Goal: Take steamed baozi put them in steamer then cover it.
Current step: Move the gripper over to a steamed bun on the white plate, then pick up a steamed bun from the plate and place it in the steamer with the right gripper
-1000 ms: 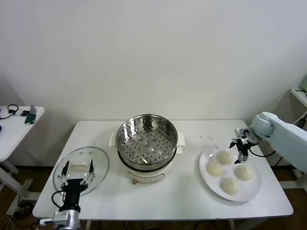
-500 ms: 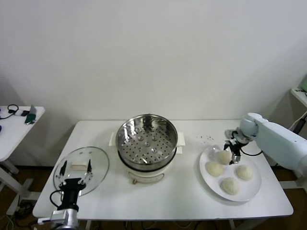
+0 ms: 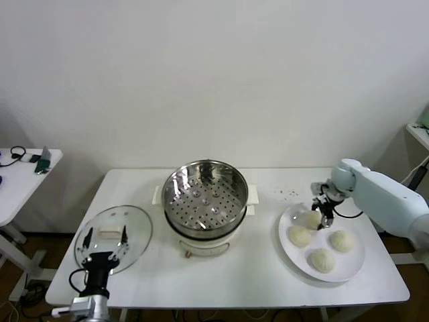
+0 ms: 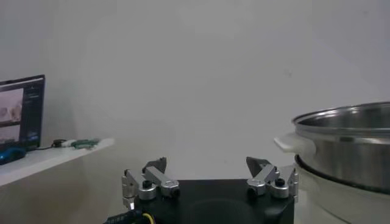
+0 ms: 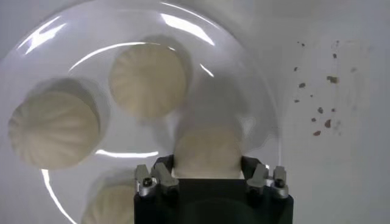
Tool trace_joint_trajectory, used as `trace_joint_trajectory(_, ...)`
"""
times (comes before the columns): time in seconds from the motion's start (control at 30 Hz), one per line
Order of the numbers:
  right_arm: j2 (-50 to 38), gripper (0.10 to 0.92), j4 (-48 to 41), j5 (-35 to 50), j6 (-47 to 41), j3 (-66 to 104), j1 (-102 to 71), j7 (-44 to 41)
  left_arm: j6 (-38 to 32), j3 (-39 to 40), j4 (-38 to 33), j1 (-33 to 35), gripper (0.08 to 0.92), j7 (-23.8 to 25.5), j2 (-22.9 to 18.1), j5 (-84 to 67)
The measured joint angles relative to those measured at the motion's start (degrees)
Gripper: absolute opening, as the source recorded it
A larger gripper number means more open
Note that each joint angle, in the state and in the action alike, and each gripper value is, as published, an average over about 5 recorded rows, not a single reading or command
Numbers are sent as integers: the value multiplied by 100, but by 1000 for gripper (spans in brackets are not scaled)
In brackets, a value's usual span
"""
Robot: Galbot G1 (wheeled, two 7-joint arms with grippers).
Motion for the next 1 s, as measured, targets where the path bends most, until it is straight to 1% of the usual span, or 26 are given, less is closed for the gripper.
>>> trace_joint_trajectory(0.23,-99,698,234,250,114,-327,367,-12,-22,-5,2,44,823,-8,0,-43)
trace_joint_trajectory(0.53,38,706,838,775,682,-1565,1797,-105,4,-4,-52,126,823,8,43,-190)
trace_joint_trajectory(0.77,462,712,1274,860,1328,-2242,2881,-141,59,21,-115,183,823,93,81,-360)
trace_joint_trajectory(1.0,1179,712,1513,648,2038,-2453,3440,-158,66,40,-121,189,823,166,118,-523)
